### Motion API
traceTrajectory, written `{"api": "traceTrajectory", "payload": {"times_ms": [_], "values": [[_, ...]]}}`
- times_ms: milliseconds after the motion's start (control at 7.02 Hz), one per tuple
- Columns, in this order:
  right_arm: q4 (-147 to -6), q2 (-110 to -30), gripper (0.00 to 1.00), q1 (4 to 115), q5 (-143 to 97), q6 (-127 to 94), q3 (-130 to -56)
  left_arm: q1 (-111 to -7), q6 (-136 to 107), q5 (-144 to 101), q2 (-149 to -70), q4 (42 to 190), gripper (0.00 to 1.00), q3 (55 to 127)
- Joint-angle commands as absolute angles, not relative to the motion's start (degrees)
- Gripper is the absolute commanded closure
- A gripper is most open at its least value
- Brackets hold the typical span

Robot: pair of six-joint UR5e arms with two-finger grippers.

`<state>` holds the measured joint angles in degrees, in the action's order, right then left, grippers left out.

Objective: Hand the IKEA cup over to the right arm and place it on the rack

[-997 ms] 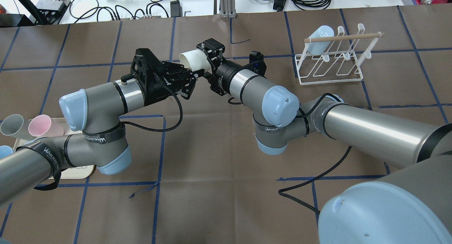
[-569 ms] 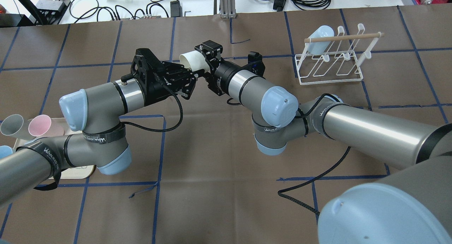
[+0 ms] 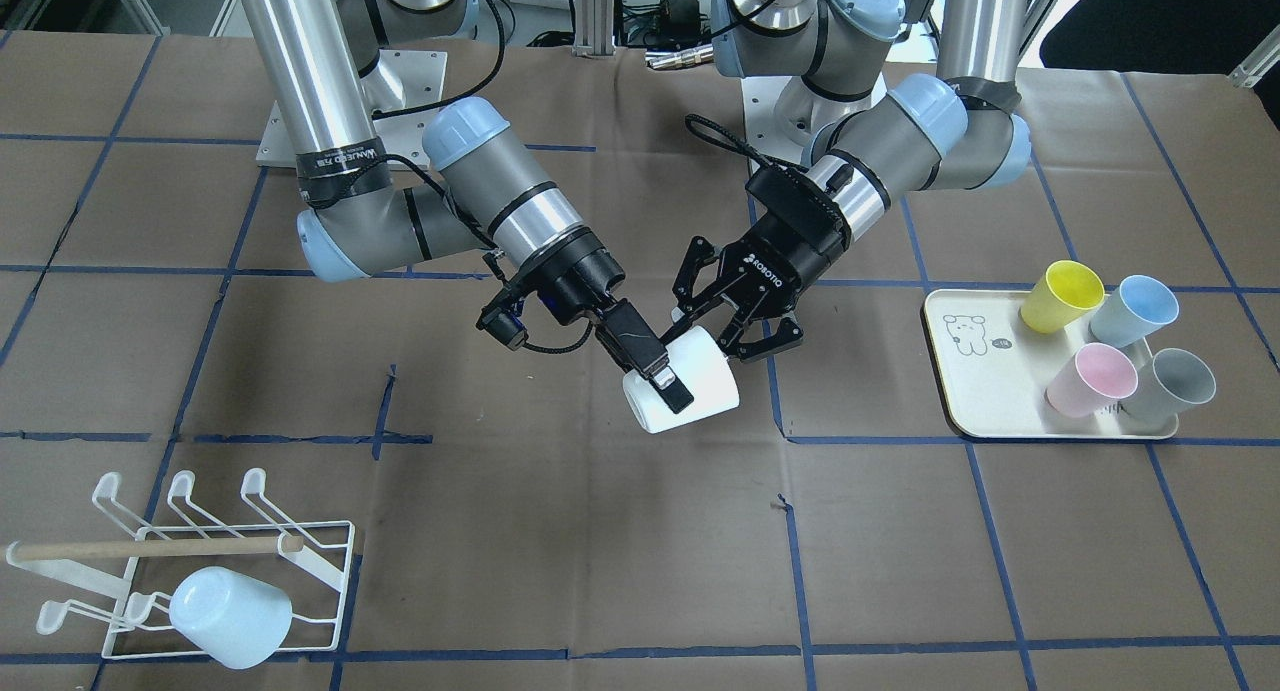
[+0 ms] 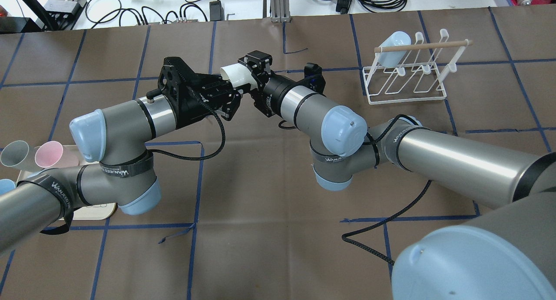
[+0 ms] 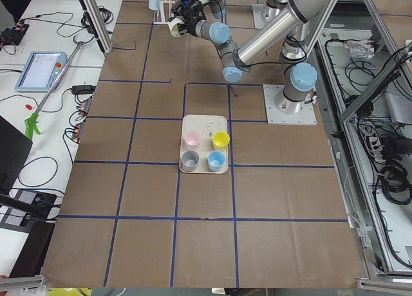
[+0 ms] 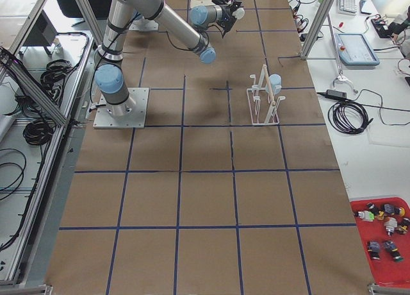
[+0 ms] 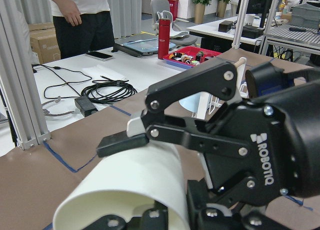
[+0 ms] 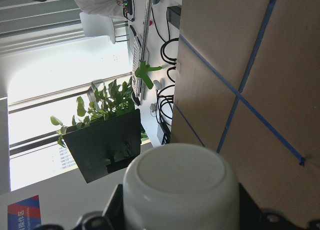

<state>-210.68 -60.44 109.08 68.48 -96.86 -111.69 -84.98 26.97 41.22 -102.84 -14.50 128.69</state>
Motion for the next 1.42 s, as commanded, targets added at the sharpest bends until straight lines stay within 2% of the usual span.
{"api": "traceTrajectory", "payload": {"times_ms": [0, 285, 569, 712, 997, 1281], "values": [[-210.7, -60.6, 0.51, 108.7, 68.6, -96.9, -111.5, -84.6, 25.4, 41.7, -101.3, -14.9, 0.01, 128.5], [-210.7, -60.7, 0.51, 107.9, 68.0, -96.8, -111.1, -81.2, 25.2, 43.5, -97.3, -13.8, 0.01, 129.5], [-210.8, -60.8, 0.51, 107.1, 67.9, -96.5, -111.0, -76.2, 25.4, 45.1, -89.7, -6.0, 0.01, 132.6], [-210.8, -60.9, 0.52, 105.4, 67.9, -96.2, -111.1, -74.5, 25.7, 48.2, -85.0, 3.4, 0.01, 132.0], [-210.8, -61.0, 0.53, 100.9, 68.1, -86.6, -111.1, -74.5, 25.7, 57.1, -77.2, 27.4, 0.01, 125.0], [-210.8, -61.8, 0.59, 96.1, 68.6, -67.9, -111.0, -74.6, 23.7, 60.4, -77.8, 46.1, 0.01, 113.6]]}}
